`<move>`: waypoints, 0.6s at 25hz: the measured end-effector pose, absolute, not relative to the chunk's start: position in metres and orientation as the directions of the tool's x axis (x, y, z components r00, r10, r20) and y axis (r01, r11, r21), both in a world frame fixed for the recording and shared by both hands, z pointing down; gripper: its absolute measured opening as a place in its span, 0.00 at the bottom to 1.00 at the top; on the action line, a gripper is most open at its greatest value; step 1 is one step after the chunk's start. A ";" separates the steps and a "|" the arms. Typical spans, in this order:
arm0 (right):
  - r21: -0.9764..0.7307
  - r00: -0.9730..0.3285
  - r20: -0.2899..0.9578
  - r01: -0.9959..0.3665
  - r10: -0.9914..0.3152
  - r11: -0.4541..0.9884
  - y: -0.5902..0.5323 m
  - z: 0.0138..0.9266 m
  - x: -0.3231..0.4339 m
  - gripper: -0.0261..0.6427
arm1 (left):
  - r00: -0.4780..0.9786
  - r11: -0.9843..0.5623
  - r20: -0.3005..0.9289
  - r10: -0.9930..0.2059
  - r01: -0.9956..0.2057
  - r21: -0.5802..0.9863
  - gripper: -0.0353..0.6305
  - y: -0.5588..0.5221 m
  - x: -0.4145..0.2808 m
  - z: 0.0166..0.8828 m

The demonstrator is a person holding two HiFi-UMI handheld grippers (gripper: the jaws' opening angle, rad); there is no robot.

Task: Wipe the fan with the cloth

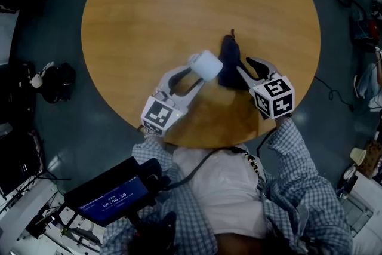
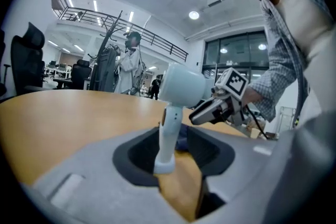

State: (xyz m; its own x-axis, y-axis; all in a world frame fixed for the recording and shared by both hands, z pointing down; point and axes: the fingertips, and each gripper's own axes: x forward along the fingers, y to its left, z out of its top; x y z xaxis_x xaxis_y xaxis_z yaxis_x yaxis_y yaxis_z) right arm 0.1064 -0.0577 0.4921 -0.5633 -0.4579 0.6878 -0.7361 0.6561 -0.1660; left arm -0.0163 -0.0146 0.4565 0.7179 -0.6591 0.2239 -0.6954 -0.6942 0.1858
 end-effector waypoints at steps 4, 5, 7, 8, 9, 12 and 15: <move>-0.124 -0.548 0.636 -0.767 -0.543 0.630 -0.073 0.477 0.111 0.17 | 0.696 -0.668 0.239 -0.677 -0.717 0.197 0.25 -0.013 -0.033 0.463; -0.120 -0.548 0.621 -0.773 -0.560 0.624 -0.075 0.474 0.112 0.14 | 0.693 -0.663 0.239 -0.680 -0.720 0.202 0.22 -0.013 -0.037 0.464; -0.116 -0.547 0.590 -0.785 -0.594 0.608 -0.080 0.466 0.113 0.08 | 0.686 -0.653 0.234 -0.689 -0.728 0.209 0.14 -0.015 -0.045 0.463; -0.117 -0.548 0.574 -0.790 -0.608 0.601 -0.082 0.463 0.113 0.05 | 0.681 -0.647 0.231 -0.695 -0.732 0.214 0.11 -0.018 -0.049 0.460; -0.121 -0.551 0.560 -0.793 -0.619 0.597 -0.084 0.460 0.113 0.05 | 0.676 -0.639 0.227 -0.701 -0.737 0.221 0.08 -0.021 -0.051 0.455; -0.144 -0.573 0.517 -0.791 -0.636 0.595 -0.085 0.453 0.110 0.05 | 0.670 -0.631 0.214 -0.711 -0.742 0.229 0.06 -0.030 -0.056 0.439; -0.176 -0.603 0.463 -0.781 -0.650 0.599 -0.086 0.448 0.102 0.04 | 0.667 -0.635 0.180 -0.723 -0.745 0.206 0.06 -0.037 -0.065 0.430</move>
State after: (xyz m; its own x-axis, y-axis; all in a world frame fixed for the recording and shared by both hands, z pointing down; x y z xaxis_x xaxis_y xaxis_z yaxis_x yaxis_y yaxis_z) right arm 0.1017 -0.0857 0.4482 -0.6026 -0.6502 0.4626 -0.7813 0.5988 -0.1761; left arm -0.0653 -0.0372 0.4297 0.6665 -0.7233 0.1804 -0.7447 -0.6350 0.2056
